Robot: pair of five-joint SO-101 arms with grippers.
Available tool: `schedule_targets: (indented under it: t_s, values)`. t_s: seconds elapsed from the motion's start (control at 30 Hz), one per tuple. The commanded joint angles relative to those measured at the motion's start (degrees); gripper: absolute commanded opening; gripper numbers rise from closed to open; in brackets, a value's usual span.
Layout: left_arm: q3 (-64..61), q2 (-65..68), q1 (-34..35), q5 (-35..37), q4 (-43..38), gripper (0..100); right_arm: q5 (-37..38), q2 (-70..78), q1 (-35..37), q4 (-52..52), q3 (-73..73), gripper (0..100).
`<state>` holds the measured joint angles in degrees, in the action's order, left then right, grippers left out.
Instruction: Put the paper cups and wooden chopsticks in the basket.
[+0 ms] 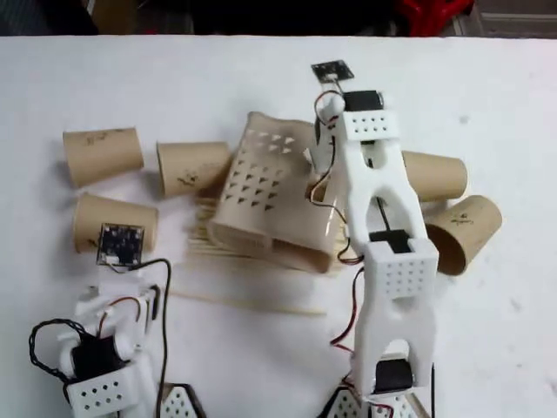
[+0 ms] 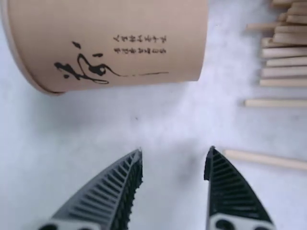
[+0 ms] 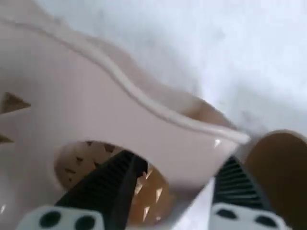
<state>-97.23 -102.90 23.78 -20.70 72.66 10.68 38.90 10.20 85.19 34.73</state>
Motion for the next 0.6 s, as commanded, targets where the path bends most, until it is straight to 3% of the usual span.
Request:
schedule_targets:
  t_s: [0.0, 0.07, 0.4, 0.57]
  values:
    - [0.2, -0.2, 0.5, -0.2, 0.2, 22, -0.2, -0.7, -1.3, -1.8, 2.1, 5.8]
    - [0.2, -0.2, 0.5, -0.2, 0.2, 22, -0.4, -1.2, -1.5, -3.0, 2.2, 1.1]
    - [0.2, -0.2, 0.5, -0.2, 0.2, 22, -5.7, -20.2, -2.2, -4.2, 2.2, 1.6]
    - [0.2, -0.2, 0.5, -0.2, 0.2, 22, -7.0, -29.8, -2.2, -9.7, 2.1, 1.5]
